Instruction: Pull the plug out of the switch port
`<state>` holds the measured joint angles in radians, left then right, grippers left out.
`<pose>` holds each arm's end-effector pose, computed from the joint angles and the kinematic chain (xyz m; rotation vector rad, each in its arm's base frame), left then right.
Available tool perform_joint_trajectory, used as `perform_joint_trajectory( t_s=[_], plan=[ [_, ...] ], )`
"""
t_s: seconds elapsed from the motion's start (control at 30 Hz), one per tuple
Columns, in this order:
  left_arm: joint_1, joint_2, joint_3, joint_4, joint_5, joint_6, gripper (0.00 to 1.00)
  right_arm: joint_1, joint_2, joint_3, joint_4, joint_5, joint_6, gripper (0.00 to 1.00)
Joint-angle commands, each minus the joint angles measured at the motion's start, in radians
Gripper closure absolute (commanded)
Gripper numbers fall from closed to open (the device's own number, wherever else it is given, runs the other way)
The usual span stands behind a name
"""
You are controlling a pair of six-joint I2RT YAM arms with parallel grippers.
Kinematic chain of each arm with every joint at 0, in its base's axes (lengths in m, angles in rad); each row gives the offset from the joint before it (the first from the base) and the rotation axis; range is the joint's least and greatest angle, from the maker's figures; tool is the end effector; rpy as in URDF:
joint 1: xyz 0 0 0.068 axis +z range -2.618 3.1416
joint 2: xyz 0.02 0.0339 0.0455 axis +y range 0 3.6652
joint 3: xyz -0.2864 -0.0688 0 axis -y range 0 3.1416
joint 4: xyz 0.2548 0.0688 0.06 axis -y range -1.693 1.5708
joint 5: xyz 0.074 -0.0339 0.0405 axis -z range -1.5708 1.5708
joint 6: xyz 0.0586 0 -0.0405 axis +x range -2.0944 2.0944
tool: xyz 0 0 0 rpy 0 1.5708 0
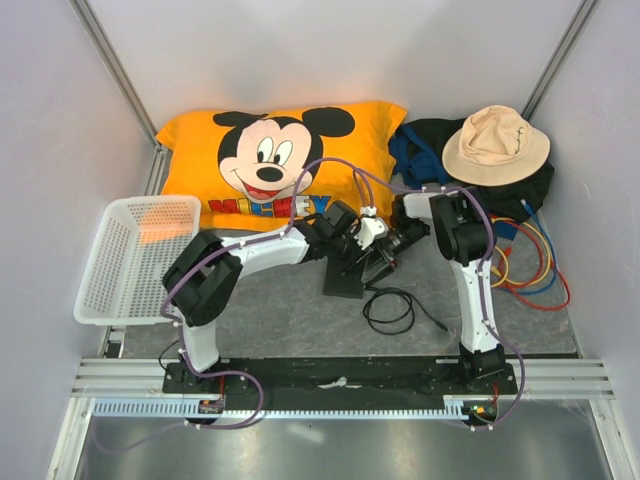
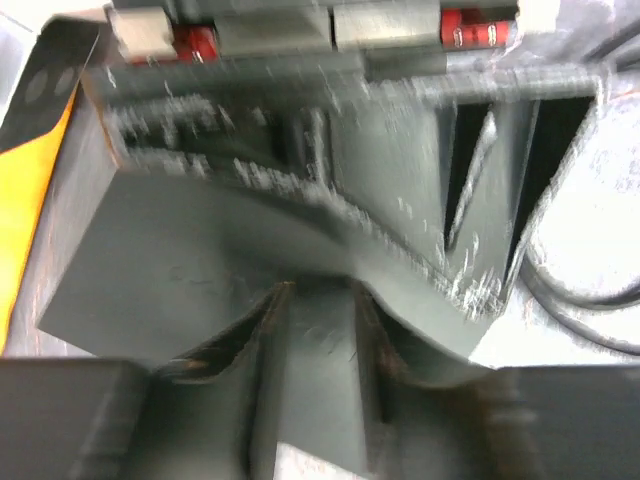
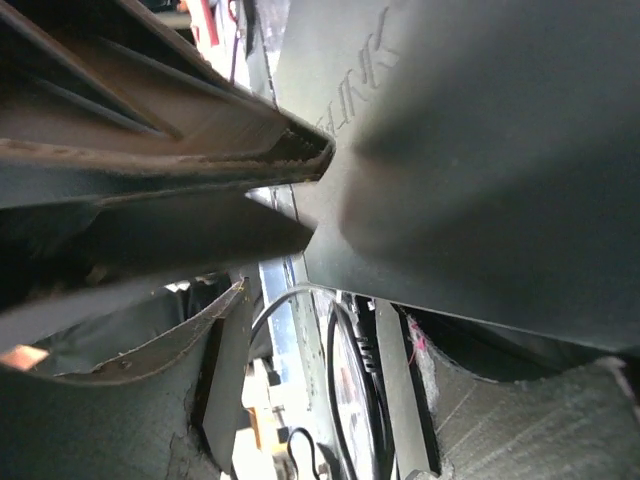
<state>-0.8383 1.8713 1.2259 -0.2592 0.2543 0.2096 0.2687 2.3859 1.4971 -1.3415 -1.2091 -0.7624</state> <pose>0.2734 -0.3260 0.1790 1.3597 2.1299 -0.5770 0.3495 0.1531 0.0751 0.6510 -2.2353 -1.7072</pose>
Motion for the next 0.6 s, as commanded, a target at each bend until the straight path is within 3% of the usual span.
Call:
perform_joint_trajectory(
  t_s=[0.0, 0.1, 0.27, 0.43, 0.5, 0.57],
  plan=[
    [-0.007, -0.116, 0.011, -0.075, -0.027, -0.155, 0.56, 0.037, 0.073, -0.015, -0.117, -0.061, -0.1, 0.39],
    [-0.01, -0.135, -0.032, -0.072, -0.041, -0.2, 0.55, -0.006, 0.006, -0.046, -0.114, -0.017, -0.117, 0.34],
    [-0.007, -0.135, -0.129, -0.063, -0.036, -0.259, 0.85, -0.022, -0.042, -0.115, -0.067, 0.026, -0.072, 0.23],
    [-0.007, -0.135, -0.222, -0.043, 0.013, -0.273, 0.97, -0.032, -0.08, -0.185, 0.136, 0.126, 0.108, 0.24],
    [-0.007, -0.136, -0.252, -0.025, 0.016, -0.268, 0.98, -0.033, -0.163, -0.251, 0.253, 0.175, 0.267, 0.02],
    [-0.007, -0.135, -0.285, -0.008, 0.026, -0.268, 0.98, -0.028, -0.23, -0.29, 0.395, 0.241, 0.357, 0.02]
  ],
)
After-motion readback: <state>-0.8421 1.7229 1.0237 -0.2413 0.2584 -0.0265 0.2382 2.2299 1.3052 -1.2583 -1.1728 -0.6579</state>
